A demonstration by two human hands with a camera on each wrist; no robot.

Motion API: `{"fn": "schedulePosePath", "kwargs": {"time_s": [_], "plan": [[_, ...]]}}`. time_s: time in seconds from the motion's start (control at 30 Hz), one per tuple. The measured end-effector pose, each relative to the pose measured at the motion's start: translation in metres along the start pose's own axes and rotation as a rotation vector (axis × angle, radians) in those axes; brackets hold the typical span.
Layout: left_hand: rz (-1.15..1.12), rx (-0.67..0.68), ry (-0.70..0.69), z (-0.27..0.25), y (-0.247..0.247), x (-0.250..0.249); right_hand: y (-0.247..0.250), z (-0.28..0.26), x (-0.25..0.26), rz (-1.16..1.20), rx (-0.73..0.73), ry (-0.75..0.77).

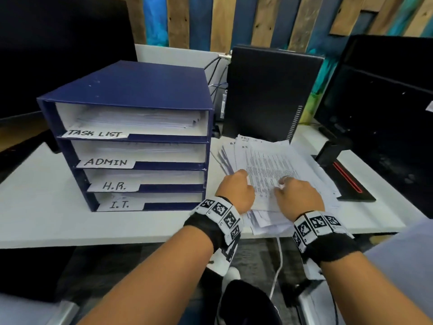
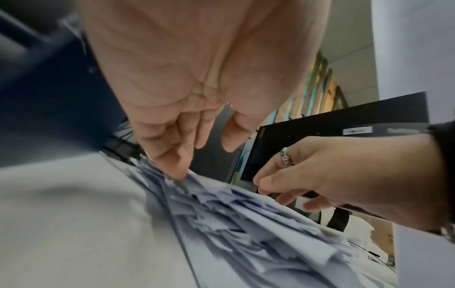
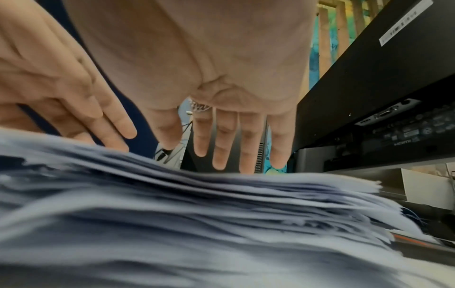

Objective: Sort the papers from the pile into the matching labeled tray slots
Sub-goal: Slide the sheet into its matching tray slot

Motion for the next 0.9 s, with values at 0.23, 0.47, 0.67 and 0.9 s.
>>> {"fn": "schedulePosePath", "kwargs": {"time_s": [0.23,0.47,0.67,0.9], "plan": [[0.126,0.015,0.202,0.045,-0.014,0.012,-0.019,0.014,-0.004,-0.083,0.223,0.129],[-0.012,-0.065,0.163,0.061,-0.014,-0.004,-0.018,0.023,-0.002,-0.111,0.277,0.178],[0.063,-0.047,-0.028,0.046,-0.039,-0.048,-0.017,0.021,-0.001,-0.115,0.247,0.173],[-0.053,-0.163,-0.126,0.017,-0.022,-0.06,-0.013,-0.001,-0.021,0.217,0.228,0.077]]}}
Point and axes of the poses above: each hand's wrist, its own z-axis towards the middle knuckle, its own y-axis out of the back of the hand, x = y × z, the point moved 9 cm from there along z, towards the middle knuckle, and after that the axes turned 12 degrees about -z, right-handed, at the moved point
